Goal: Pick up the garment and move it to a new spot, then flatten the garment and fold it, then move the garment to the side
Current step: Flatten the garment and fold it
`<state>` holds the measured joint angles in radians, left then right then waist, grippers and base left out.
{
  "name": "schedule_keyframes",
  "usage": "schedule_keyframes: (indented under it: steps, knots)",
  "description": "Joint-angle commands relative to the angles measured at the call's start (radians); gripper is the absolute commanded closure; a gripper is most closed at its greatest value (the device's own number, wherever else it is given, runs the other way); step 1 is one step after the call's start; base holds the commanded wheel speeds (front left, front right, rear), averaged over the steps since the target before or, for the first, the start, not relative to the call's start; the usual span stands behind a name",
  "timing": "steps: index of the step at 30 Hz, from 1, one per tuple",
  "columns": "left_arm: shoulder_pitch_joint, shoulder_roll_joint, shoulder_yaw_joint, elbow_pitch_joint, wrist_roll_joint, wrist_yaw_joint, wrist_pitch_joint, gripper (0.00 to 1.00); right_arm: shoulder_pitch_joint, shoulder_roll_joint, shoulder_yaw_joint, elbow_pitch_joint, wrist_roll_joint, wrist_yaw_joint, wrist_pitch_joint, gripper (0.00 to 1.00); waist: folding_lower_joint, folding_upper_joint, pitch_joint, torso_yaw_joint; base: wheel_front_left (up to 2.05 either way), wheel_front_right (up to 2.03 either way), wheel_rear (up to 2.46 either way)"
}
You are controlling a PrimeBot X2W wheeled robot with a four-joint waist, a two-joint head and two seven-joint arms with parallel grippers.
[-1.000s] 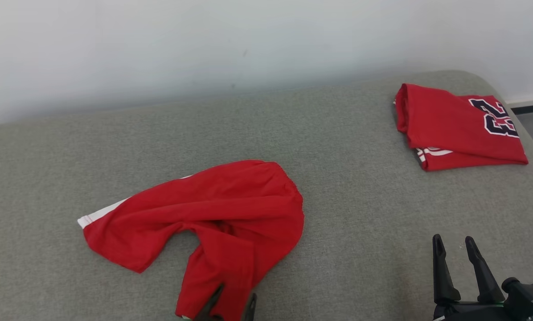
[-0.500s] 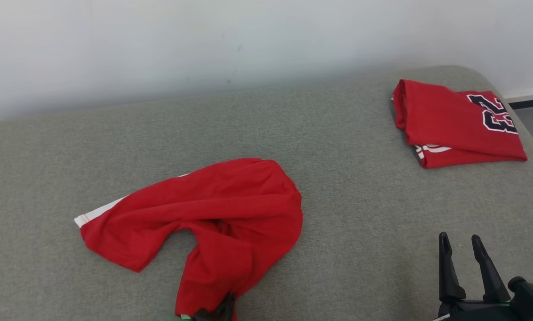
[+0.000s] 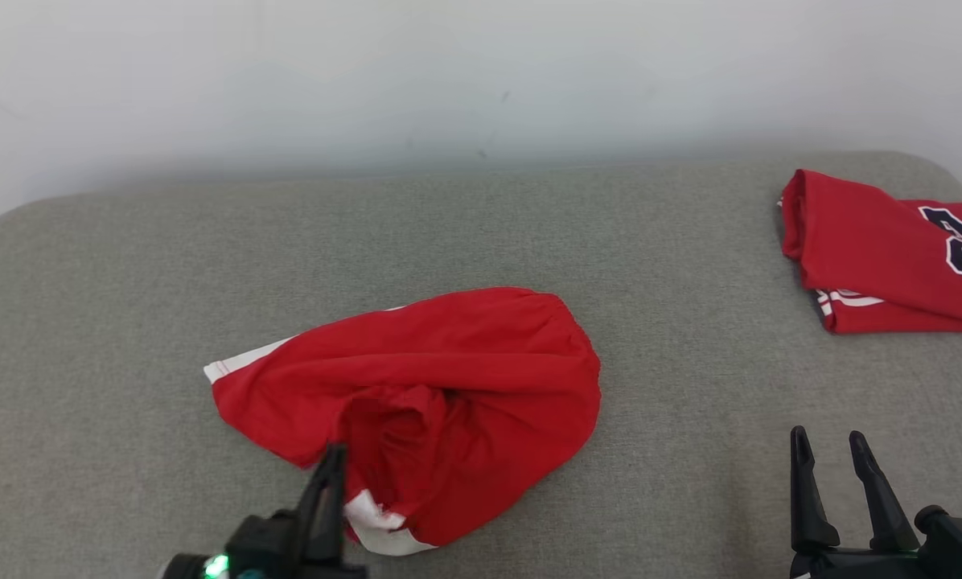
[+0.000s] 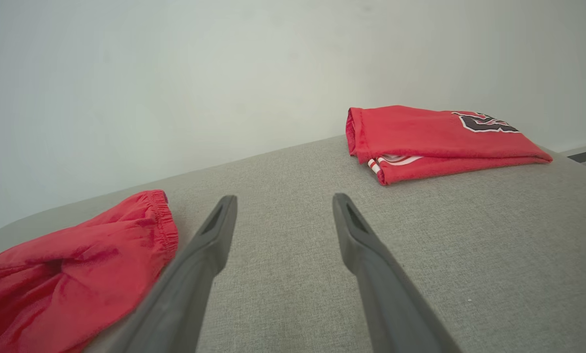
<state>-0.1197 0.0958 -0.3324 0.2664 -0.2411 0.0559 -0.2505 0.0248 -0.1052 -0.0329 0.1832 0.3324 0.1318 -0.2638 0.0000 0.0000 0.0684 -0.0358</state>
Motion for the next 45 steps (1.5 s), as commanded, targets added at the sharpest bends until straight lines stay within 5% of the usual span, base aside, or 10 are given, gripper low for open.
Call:
schedule_keyframes:
  steps: [1,9,18,19,20,21,33,45]
  knots:
    - [0.028,0.022,0.021,-0.011,-0.01,0.013,0.006,1.0,0.003,-0.002,0.0,0.001,0.0,-0.003,0.0,0.0,0.0,0.0,-0.002,0.012,0.0,0.0,0.0]
    - [0.126,0.062,0.139,0.001,-0.097,0.058,0.0,1.0,-0.004,-0.012,0.005,0.007,0.004,-0.003,0.0,0.0,0.0,0.0,0.008,0.006,0.0,0.0,0.0]
    - [0.143,0.051,0.223,0.148,-0.157,0.046,-0.014,1.0,-0.005,-0.02,0.001,0.013,0.003,-0.003,0.0,0.0,0.0,0.0,0.006,0.006,0.0,0.0,0.0]
    - [0.141,0.05,0.226,0.159,-0.15,0.046,-0.014,0.83,-0.005,-0.021,0.001,0.015,0.002,-0.003,0.0,0.0,0.0,0.0,0.003,0.007,0.0,0.0,0.0]
    - [0.136,0.048,0.236,0.156,-0.145,0.047,-0.015,0.3,-0.004,-0.023,0.0,0.016,0.002,-0.003,0.0,0.0,0.0,0.0,0.001,0.008,0.0,0.0,0.0]
    - [0.133,0.047,0.243,0.149,-0.137,0.045,-0.016,0.0,-0.002,-0.023,-0.001,0.017,0.001,-0.003,0.0,0.0,0.0,0.0,-0.002,0.01,0.0,0.0,0.0]
    - [0.161,0.004,0.34,-0.125,-0.012,-0.003,-0.015,0.0,0.016,-0.02,0.006,0.019,-0.008,-0.003,0.0,0.0,0.0,0.0,-0.045,0.018,0.0,0.0,0.0]
    - [0.167,0.015,0.269,-0.236,0.127,-0.075,-0.015,0.0,0.043,-0.031,0.036,0.005,0.008,-0.003,0.0,0.0,0.0,0.0,-0.07,0.003,0.0,0.0,0.0]
